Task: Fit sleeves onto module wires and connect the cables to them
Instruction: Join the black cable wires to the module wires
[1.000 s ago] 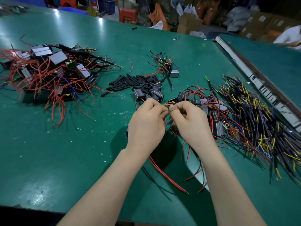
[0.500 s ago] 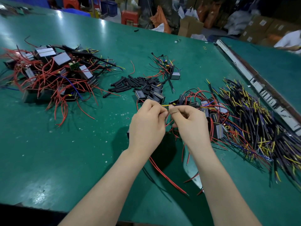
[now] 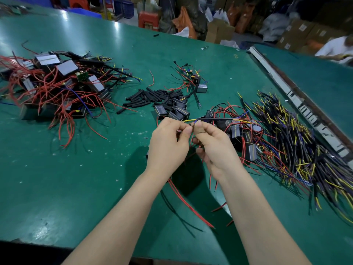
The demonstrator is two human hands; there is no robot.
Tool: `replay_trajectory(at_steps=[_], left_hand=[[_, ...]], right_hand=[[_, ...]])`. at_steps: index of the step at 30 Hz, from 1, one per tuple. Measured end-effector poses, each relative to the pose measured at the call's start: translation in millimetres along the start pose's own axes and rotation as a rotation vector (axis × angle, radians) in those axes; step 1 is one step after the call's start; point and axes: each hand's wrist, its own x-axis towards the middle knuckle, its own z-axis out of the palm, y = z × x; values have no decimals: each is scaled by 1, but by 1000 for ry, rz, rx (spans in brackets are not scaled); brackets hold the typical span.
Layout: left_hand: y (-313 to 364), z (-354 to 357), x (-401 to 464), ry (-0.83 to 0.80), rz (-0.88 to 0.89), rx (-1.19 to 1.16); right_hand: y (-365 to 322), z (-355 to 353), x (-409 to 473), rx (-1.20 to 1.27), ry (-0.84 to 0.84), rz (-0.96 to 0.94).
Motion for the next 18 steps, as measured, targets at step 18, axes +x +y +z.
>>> replay_trajectory(at_steps=[18], left_hand=[[2,-1,2,18,47,-44]], right_hand=[[-4,-1,3,241,-133,130]])
